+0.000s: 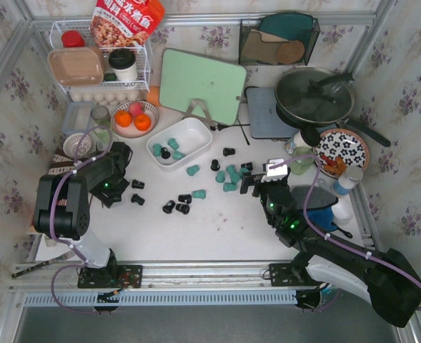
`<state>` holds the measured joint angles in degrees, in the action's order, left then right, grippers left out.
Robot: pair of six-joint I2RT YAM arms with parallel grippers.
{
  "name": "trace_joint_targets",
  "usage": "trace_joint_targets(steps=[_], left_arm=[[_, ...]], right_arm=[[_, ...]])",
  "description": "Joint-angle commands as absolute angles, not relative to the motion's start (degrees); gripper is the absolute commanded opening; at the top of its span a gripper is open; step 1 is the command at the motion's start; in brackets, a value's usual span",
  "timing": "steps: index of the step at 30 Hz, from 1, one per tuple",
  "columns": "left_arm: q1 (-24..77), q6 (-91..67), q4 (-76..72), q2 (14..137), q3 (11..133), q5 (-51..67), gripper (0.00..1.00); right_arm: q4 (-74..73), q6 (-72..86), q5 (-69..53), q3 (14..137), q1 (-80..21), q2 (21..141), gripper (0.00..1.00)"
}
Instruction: Mix the coffee capsules in the storage basket
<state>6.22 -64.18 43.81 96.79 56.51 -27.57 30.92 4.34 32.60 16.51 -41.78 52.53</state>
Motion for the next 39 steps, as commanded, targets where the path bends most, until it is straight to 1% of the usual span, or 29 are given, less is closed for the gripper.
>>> trace_joint_targets(steps=[1, 4, 7, 8, 13, 16, 21, 25, 28, 33, 36, 39], left_arm=[[5.8, -66.31, 45.71, 98.03, 57.56, -26.61, 0.62], [5.56, -66.45, 44.9, 97.98, 57.48, -26.57, 0.54], [5.54, -66.49, 45.38, 98.41, 57.94, -26.37, 0.38], [5.55, -66.54, 45.68, 98.37, 58.08, -26.41, 0.35], [5.74, -66.24, 46.74, 95.87, 57.96, -26.68, 0.31], [6.65, -63.26, 45.25, 92.38, 58.11, -25.16, 0.26], [10.58, -57.41, 41.23, 88.13, 62.15, -23.5, 0.27], [13.83, -49.44, 33.52, 89.07, 66.83, -20.35, 0.3], [15.21, -43.93, 25.41, 92.62, 70.67, -16.92, 0.3], [16.26, -39.53, 21.44, 100.79, 78.0, -10.49, 0.32], [17.32, -36.96, 20.7, 104.38, 80.76, -9.48, 0.33], [18.66, -35.13, 20.41, 106.77, 81.79, -11.4, 0.35]], right_arm=[[31.46, 4.57, 32.72, 17.09, -41.75, 52.73, 1.0], [31.47, 4.57, 32.6, 17.17, -41.75, 52.71, 1.0], [31.45, 4.57, 32.56, 17.19, -41.75, 52.56, 1.0], [31.46, 4.57, 32.53, 17.13, -41.75, 52.52, 1.0], [31.46, 4.66, 32.52, 17.1, -41.75, 52.62, 1.0], [31.63, 4.74, 32.28, 17.16, -41.75, 53.05, 1.0], [31.9, 4.83, 32.04, 17.23, -41.75, 54.18, 1.0], [32.12, 4.83, 31.69, 17.48, -41.75, 55.15, 1.0], [32.26, 4.92, 31.41, 17.57, -41.75, 56.36, 1.0], [31.33, 5.27, 30.59, 18.89, -41.75, 59.28, 1.0], [30.39, 5.51, 30.67, 19.74, -41.75, 61.34, 1.0], [28.98, 5.78, 30.67, 20.93, -41.73, 63.2, 1.0]])
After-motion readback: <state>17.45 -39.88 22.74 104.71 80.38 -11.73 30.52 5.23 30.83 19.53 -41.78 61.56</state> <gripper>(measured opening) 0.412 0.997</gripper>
